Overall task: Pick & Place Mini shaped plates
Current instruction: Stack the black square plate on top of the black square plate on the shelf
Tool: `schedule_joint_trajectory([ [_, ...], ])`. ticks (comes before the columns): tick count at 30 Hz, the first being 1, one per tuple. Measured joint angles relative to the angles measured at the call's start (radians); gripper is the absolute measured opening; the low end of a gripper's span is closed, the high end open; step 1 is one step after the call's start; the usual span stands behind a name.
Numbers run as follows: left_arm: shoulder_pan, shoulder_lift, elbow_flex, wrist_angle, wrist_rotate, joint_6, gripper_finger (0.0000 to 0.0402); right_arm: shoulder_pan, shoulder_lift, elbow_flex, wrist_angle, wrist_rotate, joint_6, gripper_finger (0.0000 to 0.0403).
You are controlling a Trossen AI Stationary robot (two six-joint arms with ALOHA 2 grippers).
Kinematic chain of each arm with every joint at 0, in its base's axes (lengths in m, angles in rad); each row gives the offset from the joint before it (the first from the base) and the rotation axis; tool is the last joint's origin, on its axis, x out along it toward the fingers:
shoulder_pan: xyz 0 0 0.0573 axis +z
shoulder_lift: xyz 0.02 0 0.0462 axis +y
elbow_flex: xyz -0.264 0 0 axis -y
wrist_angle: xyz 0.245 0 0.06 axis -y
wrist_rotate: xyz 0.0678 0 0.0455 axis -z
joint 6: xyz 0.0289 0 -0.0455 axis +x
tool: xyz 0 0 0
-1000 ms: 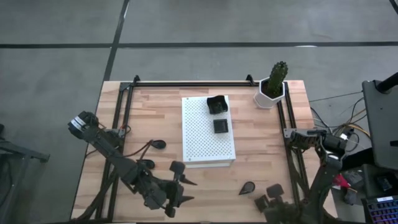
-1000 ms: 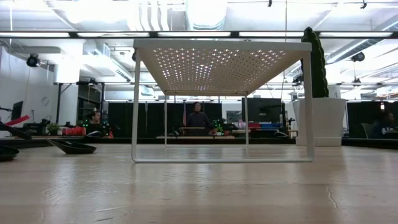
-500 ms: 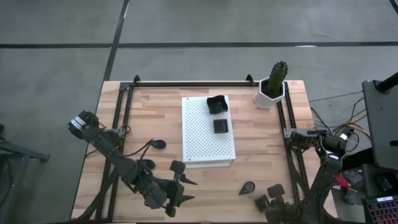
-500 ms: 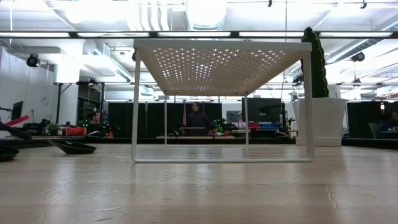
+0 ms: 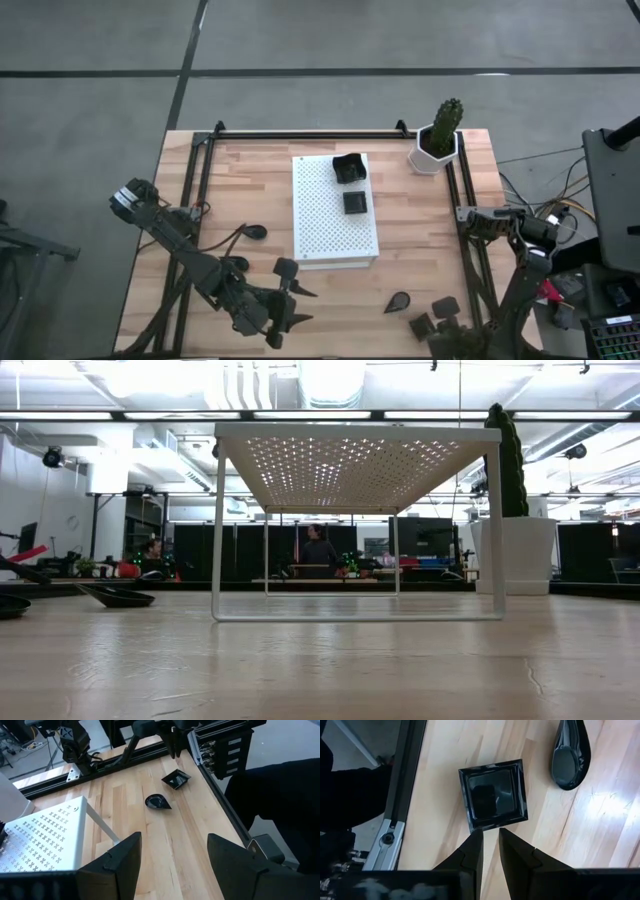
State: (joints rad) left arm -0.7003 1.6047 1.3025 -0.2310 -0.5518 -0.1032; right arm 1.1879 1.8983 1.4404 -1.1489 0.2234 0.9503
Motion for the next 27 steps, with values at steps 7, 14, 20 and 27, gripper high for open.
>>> schedule_joint_trajectory([
  [7, 0.005, 0.000, 0.000, 0.000, 0.000, 0.000, 0.0220, 0.012, 0.000, -0.012, 0.001, -0.020, 0.002, 0.0057],
  [14, 0.005, 0.000, 0.000, 0.000, 0.000, 0.000, 0.0220, 0.012, 0.000, -0.024, 0.001, -0.023, 0.019, 0.0057],
  [20, 0.005, 0.000, 0.000, 0.000, 0.000, 0.000, 0.0220, 0.012, 0.000, -0.025, 0.002, -0.027, 0.020, 0.0057],
  [27, 0.007, 0.000, 0.000, 0.000, 0.000, 0.002, 0.0220, 0.012, 0.000, -0.026, 0.003, -0.039, 0.027, 0.0057],
])
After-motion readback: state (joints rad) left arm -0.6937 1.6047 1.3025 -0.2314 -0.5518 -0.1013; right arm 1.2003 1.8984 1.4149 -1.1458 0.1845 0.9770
